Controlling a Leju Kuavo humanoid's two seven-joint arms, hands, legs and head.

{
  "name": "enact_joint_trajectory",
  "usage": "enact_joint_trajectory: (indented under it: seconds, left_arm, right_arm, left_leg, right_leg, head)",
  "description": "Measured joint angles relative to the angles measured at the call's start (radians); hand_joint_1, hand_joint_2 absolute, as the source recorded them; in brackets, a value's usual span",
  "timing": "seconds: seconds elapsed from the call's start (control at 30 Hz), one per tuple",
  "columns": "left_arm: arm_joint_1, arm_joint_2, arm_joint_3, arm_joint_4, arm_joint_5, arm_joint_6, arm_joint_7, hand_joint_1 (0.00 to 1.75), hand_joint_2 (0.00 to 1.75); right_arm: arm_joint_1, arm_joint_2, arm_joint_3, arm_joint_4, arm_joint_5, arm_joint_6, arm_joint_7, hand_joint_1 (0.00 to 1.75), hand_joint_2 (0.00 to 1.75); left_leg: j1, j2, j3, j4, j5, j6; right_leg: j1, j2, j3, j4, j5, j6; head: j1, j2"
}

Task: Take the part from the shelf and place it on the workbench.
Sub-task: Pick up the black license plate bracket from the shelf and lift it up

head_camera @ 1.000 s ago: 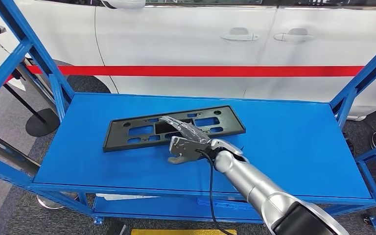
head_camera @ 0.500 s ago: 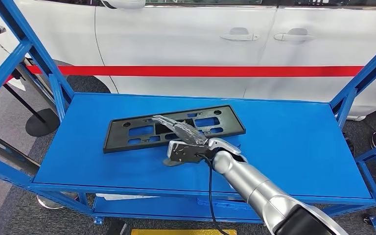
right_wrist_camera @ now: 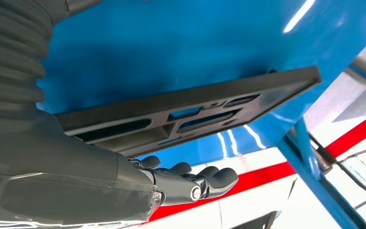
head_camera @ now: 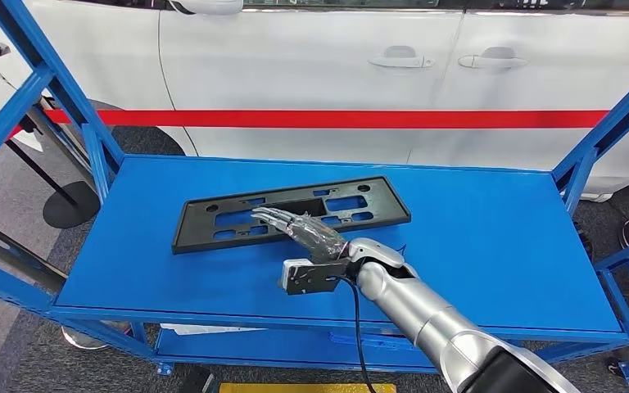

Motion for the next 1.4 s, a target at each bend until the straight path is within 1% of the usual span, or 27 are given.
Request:
enact_joint_trajectory:
  seconds: [0.17, 0.3, 0.4, 0.67, 0.73, 0.77, 0.83, 0.9, 1.07, 1.13, 1.27, 1.4]
  left_arm:
    - [0.000, 0.000, 0.000, 0.000, 0.000, 0.000, 0.000, 0.00, 0.00]
    - [0.000, 0.000, 0.000, 0.000, 0.000, 0.000, 0.000, 0.00, 0.00]
    - [0.000, 0.000, 0.000, 0.000, 0.001, -0.001, 0.000, 0.00, 0.00]
    - [0.000, 0.000, 0.000, 0.000, 0.002, -0.001, 0.000, 0.00, 0.00]
    - [0.000, 0.000, 0.000, 0.000, 0.002, -0.001, 0.001, 0.00, 0.00]
    - [0.000, 0.000, 0.000, 0.000, 0.002, -0.001, 0.002, 0.00, 0.00]
    - [0.001, 0.000, 0.000, 0.000, 0.002, -0.001, 0.003, 0.00, 0.00]
    - [0.001, 0.000, 0.000, 0.000, 0.003, -0.001, 0.003, 0.00, 0.00]
    - [0.003, 0.000, 0.000, 0.000, 0.007, -0.001, -0.001, 0.00, 0.00]
    - [0.003, 0.000, 0.000, 0.000, 0.008, -0.001, -0.001, 0.00, 0.00]
    - [0.003, 0.000, 0.000, 0.000, 0.006, -0.001, -0.001, 0.00, 0.00]
    - [0.002, 0.000, 0.000, 0.000, 0.003, -0.001, 0.000, 0.00, 0.00]
  right_arm:
    - [0.000, 0.000, 0.000, 0.013, 0.009, -0.030, 0.005, 0.00, 1.75]
    - [0.002, 0.000, 0.000, 0.023, -0.014, -0.003, -0.010, 0.00, 1.75]
    - [0.003, 0.000, -0.001, 0.029, -0.066, 0.071, -0.026, 0.00, 1.75]
    - [-0.004, 0.006, -0.005, 0.076, -0.235, 0.360, -0.063, 0.00, 1.75]
    - [-0.007, 0.009, -0.007, 0.093, -0.266, 0.406, -0.072, 0.00, 1.75]
    - [-0.008, 0.010, -0.007, 0.100, -0.274, 0.415, -0.075, 0.00, 1.75]
    - [-0.008, 0.010, -0.007, 0.111, -0.277, 0.414, -0.077, 0.00, 1.75]
    - [-0.009, 0.010, -0.007, 0.119, -0.264, 0.386, -0.082, 0.00, 1.75]
    - [-0.008, 0.010, -0.007, 0.124, -0.180, 0.227, -0.094, 0.00, 1.75]
    - [-0.007, 0.011, -0.007, 0.124, -0.160, 0.188, -0.090, 0.00, 1.75]
    - [-0.008, 0.012, -0.006, 0.124, -0.151, 0.170, -0.082, 0.00, 1.75]
    - [-0.012, 0.017, -0.006, 0.123, -0.161, 0.185, -0.078, 0.00, 1.75]
  left_leg:
    - [0.000, 0.000, 0.000, 0.000, 0.000, 0.000]
    - [0.000, 0.000, 0.000, 0.000, 0.000, 0.000]
    - [0.000, 0.000, 0.000, 0.000, 0.000, 0.000]
    - [0.000, 0.000, 0.000, 0.000, 0.000, 0.000]
    - [0.000, 0.000, 0.000, 0.000, 0.000, 0.000]
    - [0.000, 0.000, 0.000, 0.000, 0.000, 0.000]
    - [0.000, 0.000, 0.000, 0.000, 0.000, 0.000]
    - [0.000, 0.000, 0.000, 0.000, 0.000, 0.000]
    - [0.000, 0.000, 0.000, 0.000, 0.000, 0.000]
    - [0.000, 0.000, 0.000, 0.000, 0.000, 0.000]
    - [0.000, 0.000, 0.000, 0.000, 0.000, 0.000]
    - [0.000, 0.000, 0.000, 0.000, 0.000, 0.000]
  right_leg:
    - [0.000, 0.000, 0.000, 0.000, 0.000, 0.000]
    - [0.000, 0.000, 0.000, 0.000, 0.000, 0.000]
    - [0.000, 0.000, 0.000, 0.000, 0.000, 0.000]
    - [0.000, 0.000, 0.000, 0.000, 0.000, 0.000]
    - [0.000, 0.000, 0.000, 0.000, 0.000, 0.000]
    - [0.000, 0.000, 0.000, 0.000, 0.000, 0.000]
    - [0.000, 0.000, 0.000, 0.000, 0.000, 0.000]
    - [0.000, 0.000, 0.000, 0.000, 0.000, 0.000]
    - [0.000, 0.000, 0.000, 0.000, 0.000, 0.000]
    - [0.000, 0.000, 0.000, 0.000, 0.000, 0.000]
    - [0.000, 0.000, 0.000, 0.000, 0.000, 0.000]
    - [0.000, 0.000, 0.000, 0.000, 0.000, 0.000]
  head:
    - [0.000, 0.000]
    - [0.000, 0.000]
    - [0.000, 0.000]
    - [0.000, 0.000]
    - [0.000, 0.000]
    - [0.000, 0.000]
    - [0.000, 0.000]
    - [0.000, 0.000]
    - [0.000, 0.000]
    - [0.000, 0.000]
    - [0.000, 0.000]
    - [0.000, 0.000]
